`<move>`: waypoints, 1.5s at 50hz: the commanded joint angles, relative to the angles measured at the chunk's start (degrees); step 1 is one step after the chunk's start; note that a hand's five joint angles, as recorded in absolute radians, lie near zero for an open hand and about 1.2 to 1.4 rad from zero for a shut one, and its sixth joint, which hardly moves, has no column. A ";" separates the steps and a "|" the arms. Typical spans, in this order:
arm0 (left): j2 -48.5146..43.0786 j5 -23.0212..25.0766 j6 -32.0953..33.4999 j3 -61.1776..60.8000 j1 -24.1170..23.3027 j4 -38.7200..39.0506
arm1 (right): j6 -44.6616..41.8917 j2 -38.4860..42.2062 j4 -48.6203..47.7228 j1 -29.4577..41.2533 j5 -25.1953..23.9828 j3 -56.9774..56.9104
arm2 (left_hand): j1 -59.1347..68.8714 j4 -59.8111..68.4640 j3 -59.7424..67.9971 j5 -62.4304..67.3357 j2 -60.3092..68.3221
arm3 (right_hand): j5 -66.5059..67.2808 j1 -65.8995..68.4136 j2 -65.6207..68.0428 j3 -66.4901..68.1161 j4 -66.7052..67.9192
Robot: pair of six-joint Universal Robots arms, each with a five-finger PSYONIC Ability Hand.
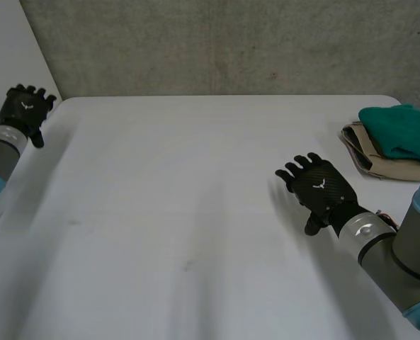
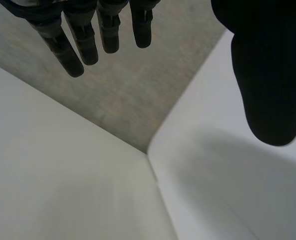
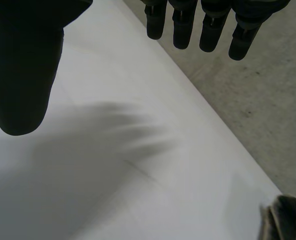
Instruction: Fold the laundry.
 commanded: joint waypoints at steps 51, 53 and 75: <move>44.56 -13.52 -35.29 -23.62 -18.92 -27.96 | 26.11 -11.44 32.72 -4.96 13.04 -23.67 | -1.20 -1.49 -2.01 -2.84 -1.61 | -2.79 -2.40 -1.81 -1.83 -2.05; 50.38 -16.69 -39.52 -28.90 -23.49 -30.88 | 27.51 -13.11 35.80 -5.93 12.69 -23.76 | -1.20 -1.49 -2.01 -2.84 -1.61 | -2.79 -2.40 -1.81 -1.83 -2.05; 56.01 -25.84 -37.42 -40.07 -30.53 -19.80 | 27.78 -17.16 29.57 -3.82 12.69 -15.85 | -1.20 -1.49 -2.01 -2.84 -1.61 | -2.79 -2.40 -1.81 -1.83 -2.05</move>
